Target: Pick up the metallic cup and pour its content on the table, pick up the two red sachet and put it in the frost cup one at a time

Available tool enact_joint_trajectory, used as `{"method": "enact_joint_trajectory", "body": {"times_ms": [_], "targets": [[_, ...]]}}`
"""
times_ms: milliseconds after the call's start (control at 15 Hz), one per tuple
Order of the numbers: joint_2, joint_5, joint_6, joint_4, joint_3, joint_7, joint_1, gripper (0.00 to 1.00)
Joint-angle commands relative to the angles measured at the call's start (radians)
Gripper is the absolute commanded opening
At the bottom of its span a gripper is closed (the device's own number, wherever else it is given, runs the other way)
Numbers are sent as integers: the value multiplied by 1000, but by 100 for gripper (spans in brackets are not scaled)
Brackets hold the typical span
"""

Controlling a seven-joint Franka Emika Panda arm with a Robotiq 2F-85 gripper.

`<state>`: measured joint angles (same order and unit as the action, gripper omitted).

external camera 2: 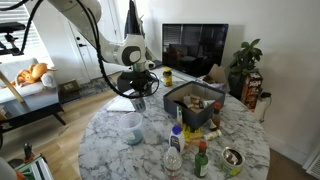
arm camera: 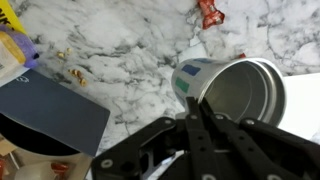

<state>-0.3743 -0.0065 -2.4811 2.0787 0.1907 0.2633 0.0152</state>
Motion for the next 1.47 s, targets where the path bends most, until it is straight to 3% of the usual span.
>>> {"method": "enact_joint_trajectory", "body": {"times_ms": [0, 667, 733, 800, 1400], "targets": [[-51, -7, 45, -40, -39, -33, 23, 1], [-132, 3, 95, -101, -55, -52, 20, 1], [-135, 3, 94, -105, -56, -51, 19, 9], [-136, 3, 93, -108, -57, -52, 19, 31], [-18, -61, -38, -51, -28, 38, 54, 96]]}}
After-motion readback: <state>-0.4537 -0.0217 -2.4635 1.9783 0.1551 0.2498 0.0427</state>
